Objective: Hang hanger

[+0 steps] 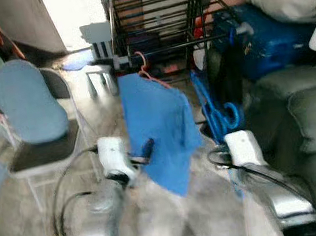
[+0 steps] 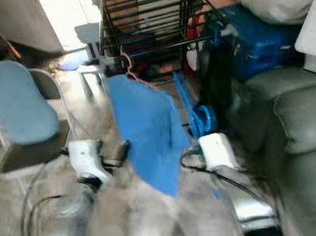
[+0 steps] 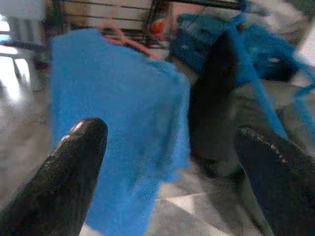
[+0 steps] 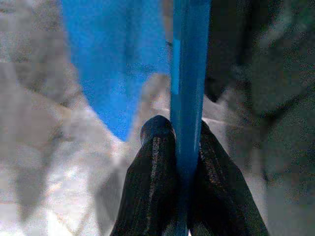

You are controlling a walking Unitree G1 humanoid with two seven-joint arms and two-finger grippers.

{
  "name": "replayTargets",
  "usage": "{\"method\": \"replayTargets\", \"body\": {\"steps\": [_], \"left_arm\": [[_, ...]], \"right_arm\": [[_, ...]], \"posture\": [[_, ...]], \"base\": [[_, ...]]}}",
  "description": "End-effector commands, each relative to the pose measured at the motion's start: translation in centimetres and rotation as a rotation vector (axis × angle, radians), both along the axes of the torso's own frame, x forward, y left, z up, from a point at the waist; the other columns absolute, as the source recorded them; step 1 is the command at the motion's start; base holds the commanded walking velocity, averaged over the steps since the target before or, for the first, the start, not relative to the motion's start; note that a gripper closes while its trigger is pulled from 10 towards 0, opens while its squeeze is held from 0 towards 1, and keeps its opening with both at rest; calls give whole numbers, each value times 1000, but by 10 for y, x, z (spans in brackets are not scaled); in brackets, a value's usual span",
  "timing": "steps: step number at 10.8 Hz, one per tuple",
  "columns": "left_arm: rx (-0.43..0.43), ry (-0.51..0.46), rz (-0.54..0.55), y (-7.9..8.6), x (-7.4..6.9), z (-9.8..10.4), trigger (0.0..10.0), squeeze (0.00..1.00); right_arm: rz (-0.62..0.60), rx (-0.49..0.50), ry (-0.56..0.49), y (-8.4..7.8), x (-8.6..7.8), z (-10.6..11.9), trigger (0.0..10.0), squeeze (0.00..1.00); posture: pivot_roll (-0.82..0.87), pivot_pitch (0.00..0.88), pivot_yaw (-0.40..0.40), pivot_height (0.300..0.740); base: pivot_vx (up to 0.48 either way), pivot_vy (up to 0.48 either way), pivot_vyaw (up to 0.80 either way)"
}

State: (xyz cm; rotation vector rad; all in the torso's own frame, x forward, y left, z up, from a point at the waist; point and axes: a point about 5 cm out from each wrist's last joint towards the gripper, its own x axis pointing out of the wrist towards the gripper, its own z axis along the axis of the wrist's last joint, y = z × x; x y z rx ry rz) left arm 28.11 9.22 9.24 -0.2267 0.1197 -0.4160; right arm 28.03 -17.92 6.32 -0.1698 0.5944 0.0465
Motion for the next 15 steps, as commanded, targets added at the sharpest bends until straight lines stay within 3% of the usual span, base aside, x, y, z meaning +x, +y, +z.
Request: {"method": "replayTargets", "body": {"steps": [1,10,15], "left_arm": [[22,-17,18,10,2,3,10000,0],[23,-13,-21,7,-1,3,10000,0],[24,11,-27,5,-1,1,10000,0]], "right_arm": [[23,16,-38,10,5,7,10000,0],[57,-26,-35,14,5,7,10000,0],[60,-5,-27,12,8,12,10000,0]], "posture": [[-170,0,72,740],[-165,0,67,740],[-170,0,64,740]], "base": [[431,0,0],[480,0,0],[0,0,0]]}}
